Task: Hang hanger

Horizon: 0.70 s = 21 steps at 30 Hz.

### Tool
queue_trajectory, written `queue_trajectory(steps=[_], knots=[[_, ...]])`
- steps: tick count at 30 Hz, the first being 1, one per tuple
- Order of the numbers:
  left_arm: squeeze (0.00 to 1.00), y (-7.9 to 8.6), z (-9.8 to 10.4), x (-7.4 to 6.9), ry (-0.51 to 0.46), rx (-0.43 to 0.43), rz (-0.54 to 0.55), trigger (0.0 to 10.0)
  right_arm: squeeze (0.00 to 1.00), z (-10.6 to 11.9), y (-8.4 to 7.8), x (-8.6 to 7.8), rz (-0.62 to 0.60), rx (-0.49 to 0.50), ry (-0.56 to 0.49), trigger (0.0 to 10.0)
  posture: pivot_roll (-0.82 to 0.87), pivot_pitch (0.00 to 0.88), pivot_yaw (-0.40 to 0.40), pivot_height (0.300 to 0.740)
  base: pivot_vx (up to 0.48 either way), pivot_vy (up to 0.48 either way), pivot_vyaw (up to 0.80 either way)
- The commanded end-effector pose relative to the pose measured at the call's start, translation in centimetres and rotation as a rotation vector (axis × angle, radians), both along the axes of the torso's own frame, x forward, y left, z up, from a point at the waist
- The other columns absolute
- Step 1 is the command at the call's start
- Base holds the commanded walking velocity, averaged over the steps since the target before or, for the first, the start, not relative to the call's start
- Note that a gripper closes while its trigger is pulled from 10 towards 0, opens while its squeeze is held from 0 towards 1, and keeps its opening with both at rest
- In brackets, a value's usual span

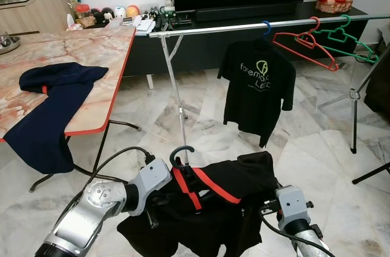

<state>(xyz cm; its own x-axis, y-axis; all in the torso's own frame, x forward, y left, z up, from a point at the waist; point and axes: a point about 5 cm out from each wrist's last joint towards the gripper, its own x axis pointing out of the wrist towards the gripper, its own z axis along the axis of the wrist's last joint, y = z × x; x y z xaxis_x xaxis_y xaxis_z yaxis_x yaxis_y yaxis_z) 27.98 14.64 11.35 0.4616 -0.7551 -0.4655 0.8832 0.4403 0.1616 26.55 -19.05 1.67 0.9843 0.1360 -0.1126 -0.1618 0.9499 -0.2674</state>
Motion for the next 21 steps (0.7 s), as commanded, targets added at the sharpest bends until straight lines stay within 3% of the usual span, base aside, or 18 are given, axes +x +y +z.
queue_trajectory(steps=[1,6,9,10,12,16,17,21], knots=[[0.00,2.4,0.2,0.3,-0.007,0.071,0.070,10.0,0.00,0.0,-2.8,-0.2,-0.124,-0.005,0.019,0.0,-0.01,0.054,0.038,0.740,0.000,0.000,0.00],[0.00,0.5,1.0,0.5,-0.046,0.008,0.054,10.0,0.00,-0.6,-2.0,-0.4,-0.097,0.009,0.057,0.0,-0.01,0.051,0.039,0.740,0.000,0.000,0.00],[0.00,0.1,1.3,1.0,-0.093,0.015,0.076,10.0,0.00,-0.8,-1.9,-0.5,-0.093,0.012,0.067,0.0,-0.01,0.051,0.039,0.740,0.000,0.000,0.00],[0.00,-0.8,1.7,2.0,-0.142,-0.011,0.171,10.0,0.00,-1.1,-1.6,-0.6,-0.087,0.014,0.087,0.0,-0.01,0.049,0.043,0.740,0.000,0.000,0.00],[0.00,-1.5,1.9,2.5,-0.158,-0.048,0.224,10.0,0.00,-1.3,-1.4,-0.6,-0.081,0.016,0.102,0.0,-0.01,0.050,0.044,0.740,0.000,0.000,0.00],[0.00,-2.8,2.1,2.4,-0.145,-0.123,0.234,10.0,0.00,-1.5,-1.0,-0.7,-0.071,0.021,0.115,0.0,-0.01,0.050,0.046,0.740,0.000,0.000,0.00],[0.00,-4.0,2.3,2.0,-0.117,-0.196,0.207,10.0,0.00,-1.7,-0.7,-0.7,-0.060,0.028,0.126,0.0,-0.01,0.052,0.047,0.740,0.000,0.000,0.00],[0.00,-5.0,2.7,1.3,-0.082,-0.258,0.150,10.0,0.00,-2.0,-0.3,-0.9,-0.043,0.037,0.146,0.0,-0.01,0.054,0.047,0.740,0.000,0.000,0.00]])
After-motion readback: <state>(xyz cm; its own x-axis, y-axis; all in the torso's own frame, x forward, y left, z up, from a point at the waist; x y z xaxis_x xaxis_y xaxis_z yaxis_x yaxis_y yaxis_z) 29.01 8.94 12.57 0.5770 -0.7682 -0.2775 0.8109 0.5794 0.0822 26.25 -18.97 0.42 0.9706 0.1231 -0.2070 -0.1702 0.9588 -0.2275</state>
